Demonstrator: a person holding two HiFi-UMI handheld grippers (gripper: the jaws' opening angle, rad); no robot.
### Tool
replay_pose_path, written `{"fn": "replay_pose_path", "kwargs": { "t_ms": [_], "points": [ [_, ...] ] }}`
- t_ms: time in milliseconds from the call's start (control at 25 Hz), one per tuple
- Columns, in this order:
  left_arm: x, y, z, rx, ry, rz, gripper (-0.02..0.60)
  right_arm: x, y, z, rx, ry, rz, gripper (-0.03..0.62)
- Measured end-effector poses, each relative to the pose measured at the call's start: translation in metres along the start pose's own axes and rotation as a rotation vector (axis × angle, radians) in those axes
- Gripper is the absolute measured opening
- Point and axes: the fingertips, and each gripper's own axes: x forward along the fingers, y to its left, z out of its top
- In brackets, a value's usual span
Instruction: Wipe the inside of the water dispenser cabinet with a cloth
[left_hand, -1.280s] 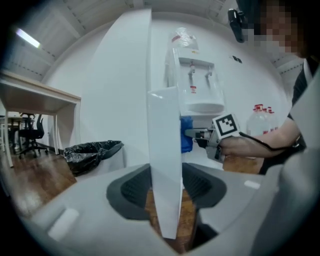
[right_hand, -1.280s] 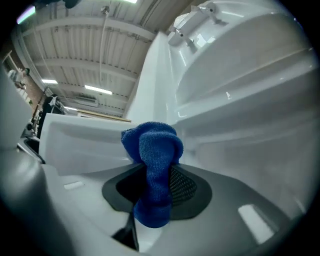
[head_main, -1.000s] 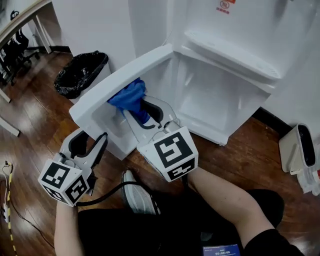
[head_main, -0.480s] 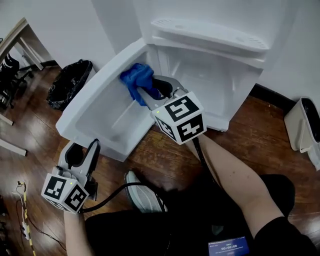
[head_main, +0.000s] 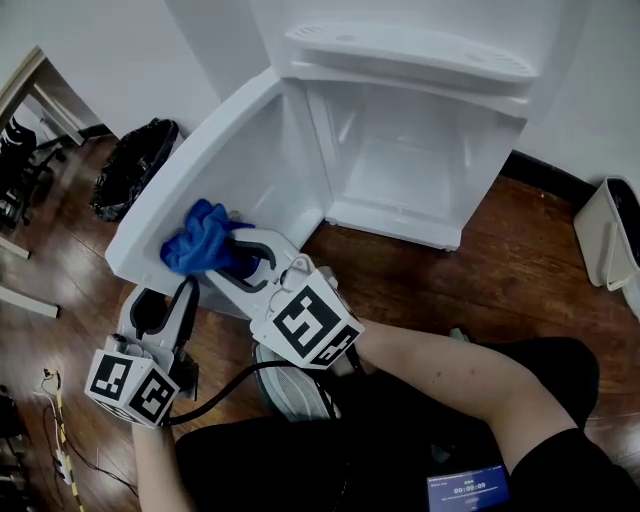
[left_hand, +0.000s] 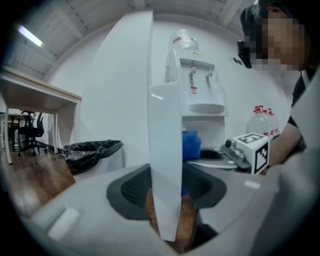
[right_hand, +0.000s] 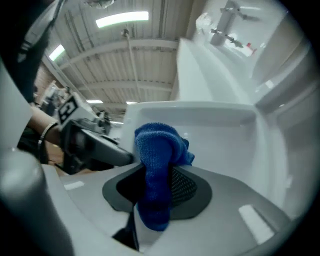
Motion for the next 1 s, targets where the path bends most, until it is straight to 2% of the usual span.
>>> {"fn": "replay_pose_path", "kwargs": {
  "t_ms": [80,160,200,360,440,520,640,680,760,880,1000],
  "points": [
    [0.000,-0.001,0.000,-0.004,-0.004,-0.002,0.196,0.002,0.020,-0.004,0.014,-0.017,0.117,0.123],
    [0.000,-0.002,0.000,-0.003,-0.005,-0.005,0.196,-0.002,0.002,-0.011,0.031,-0.016,0.117,0.123],
    [0.000,-0.002,0.000,-0.003,-0.005,-0.008,0.196,-0.005,-0.017,-0.016,0.028,-0.006,0.070,0.123],
    [0.000,-0.002,0.000,-0.004,0.001,-0.011,0.196,-0.028,-0.112,-0.050,0.026,0.077,-0.234,0.123],
    [0.000,-0.002,0.000,-0.004,0.003,-0.014,0.196,-0.038,-0.144,-0.061,0.024,0.119,-0.353,0.123],
    [0.001,-0.004,0.000,-0.003,0.004,-0.018,0.196,-0.044,-0.157,-0.061,-0.002,0.135,-0.420,0.123],
    [0.002,-0.006,-0.001,0.002,0.008,-0.026,0.196,-0.044,-0.152,-0.059,-0.030,0.140,-0.487,0.123],
    [0.002,-0.006,-0.002,0.003,0.010,-0.027,0.196,-0.042,-0.145,-0.062,-0.006,0.144,-0.491,0.123],
    [0.002,-0.005,-0.002,0.003,0.011,-0.024,0.196,-0.034,-0.119,-0.066,0.053,0.142,-0.439,0.123],
    [0.003,-0.003,-0.002,-0.002,0.007,-0.014,0.196,-0.017,-0.064,-0.063,0.086,0.115,-0.277,0.123],
    [0.003,-0.002,-0.002,-0.005,0.004,-0.011,0.198,-0.005,-0.011,-0.059,0.066,0.102,-0.104,0.124]
  ]
}}
